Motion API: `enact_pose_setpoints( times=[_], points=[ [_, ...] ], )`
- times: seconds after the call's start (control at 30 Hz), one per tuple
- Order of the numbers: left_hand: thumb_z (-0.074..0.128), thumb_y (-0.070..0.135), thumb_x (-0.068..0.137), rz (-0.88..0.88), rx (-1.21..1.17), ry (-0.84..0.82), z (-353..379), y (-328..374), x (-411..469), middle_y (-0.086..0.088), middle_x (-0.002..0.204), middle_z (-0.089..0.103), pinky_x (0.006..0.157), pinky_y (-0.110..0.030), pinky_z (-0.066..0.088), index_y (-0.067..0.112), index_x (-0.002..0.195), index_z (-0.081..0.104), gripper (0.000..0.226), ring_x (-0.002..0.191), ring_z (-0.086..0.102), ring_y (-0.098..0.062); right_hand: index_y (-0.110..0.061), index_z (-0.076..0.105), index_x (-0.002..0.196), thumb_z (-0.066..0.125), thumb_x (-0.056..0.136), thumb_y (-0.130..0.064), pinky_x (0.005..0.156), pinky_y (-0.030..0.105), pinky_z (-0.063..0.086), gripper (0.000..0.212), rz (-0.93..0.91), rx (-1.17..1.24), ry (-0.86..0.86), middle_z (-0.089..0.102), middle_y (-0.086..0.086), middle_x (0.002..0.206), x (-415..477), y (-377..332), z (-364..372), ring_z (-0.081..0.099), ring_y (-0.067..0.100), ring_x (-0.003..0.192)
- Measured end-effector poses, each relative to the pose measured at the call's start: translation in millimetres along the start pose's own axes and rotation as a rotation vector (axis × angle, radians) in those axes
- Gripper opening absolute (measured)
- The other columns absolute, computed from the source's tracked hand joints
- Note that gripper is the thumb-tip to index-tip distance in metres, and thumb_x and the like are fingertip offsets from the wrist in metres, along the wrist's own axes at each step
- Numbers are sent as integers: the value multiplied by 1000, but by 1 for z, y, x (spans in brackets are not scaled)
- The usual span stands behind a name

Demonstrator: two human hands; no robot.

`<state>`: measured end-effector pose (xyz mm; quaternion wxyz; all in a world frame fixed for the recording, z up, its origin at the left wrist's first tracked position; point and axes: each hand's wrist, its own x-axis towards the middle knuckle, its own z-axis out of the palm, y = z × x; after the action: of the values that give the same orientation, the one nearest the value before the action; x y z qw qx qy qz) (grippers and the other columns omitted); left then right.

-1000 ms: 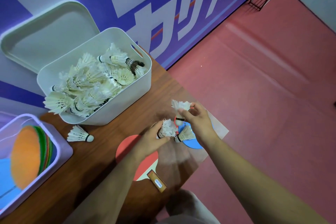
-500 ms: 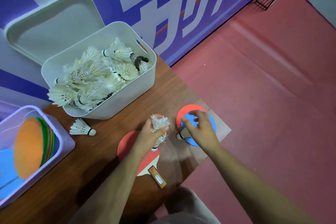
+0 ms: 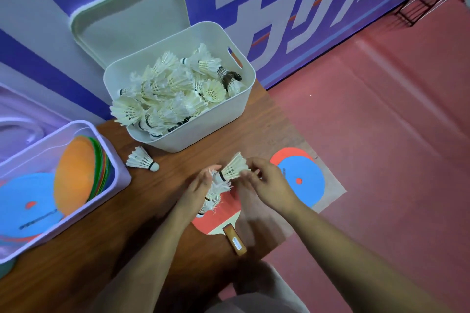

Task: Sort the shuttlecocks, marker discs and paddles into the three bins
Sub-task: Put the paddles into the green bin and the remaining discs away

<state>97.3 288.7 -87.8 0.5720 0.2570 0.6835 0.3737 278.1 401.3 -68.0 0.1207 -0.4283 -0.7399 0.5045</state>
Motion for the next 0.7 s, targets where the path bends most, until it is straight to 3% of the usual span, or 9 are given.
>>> enact_pose_setpoints(
  times=[0.07, 0.17, 0.23, 0.33, 0.47, 0.53, 0.63, 0.7],
  points=[
    [45, 76, 81, 17, 16, -9, -14, -1, -9, 15, 137, 55, 108, -39, 42, 49, 128, 51, 55, 127, 51, -8, -21, 63, 89, 59, 93, -22, 74, 26, 45, 6, -78, -39, -128, 60, -9, 83, 9, -14, 19, 54, 7, 79],
    [57, 41, 93, -13, -73, 52, -37, -7, -23, 11, 131, 60, 97, -24, 48, 45, 125, 56, 33, 116, 59, -1, -26, 61, 79, 53, 97, -17, 72, 27, 44, 21, -74, -19, -336, 62, -10, 79, 18, -36, 50, 56, 5, 76],
    [58, 26, 95, -57, -181, 140, -54, -20, -33, 5, 124, 66, 98, -32, 50, 37, 124, 60, 31, 111, 64, -7, -25, 60, 75, 47, 100, -24, 69, 29, 44, 28, -36, 20, -391, 62, -9, 72, 24, -53, 69, 57, 6, 71],
    [60, 25, 92, -97, -356, 304, -78, -42, -50, 7, 124, 67, 106, -41, 44, 39, 119, 64, 31, 117, 62, -13, -18, 61, 77, 42, 100, -40, 71, 37, 48, 37, -40, -50, -299, 64, 0, 72, 42, -68, 96, 61, 17, 72],
    [64, 39, 80, -142, -481, 467, -108, -71, -69, 2, 127, 65, 99, -45, 49, 41, 121, 61, 41, 117, 62, -20, -9, 56, 116, 51, 94, -26, 83, 35, 45, 28, -199, -404, -353, 58, 14, 113, 80, -88, 146, 59, 33, 99],
    [62, 36, 83, -152, -511, 509, -122, -86, -75, 0, 126, 65, 94, -44, 53, 40, 121, 61, 38, 114, 63, -21, -9, 46, 132, 53, 90, -19, 89, 37, 45, 43, -260, -489, -400, 47, 17, 128, 98, -98, 174, 56, 36, 109],
    [63, 41, 77, -156, -488, 521, -136, -102, -82, -1, 121, 67, 100, -54, 48, 40, 121, 61, 44, 114, 63, -28, -12, 27, 149, 54, 85, -15, 97, 40, 47, 69, -305, -584, -386, 28, 14, 152, 125, -106, 207, 48, 32, 128],
    [61, 32, 86, -157, -481, 531, -141, -109, -85, -2, 119, 68, 99, -47, 49, 38, 121, 61, 35, 111, 65, -27, -17, 21, 153, 55, 83, -14, 99, 41, 47, 78, -334, -625, -385, 15, 6, 161, 141, -103, 223, 42, 26, 136]
  ],
)
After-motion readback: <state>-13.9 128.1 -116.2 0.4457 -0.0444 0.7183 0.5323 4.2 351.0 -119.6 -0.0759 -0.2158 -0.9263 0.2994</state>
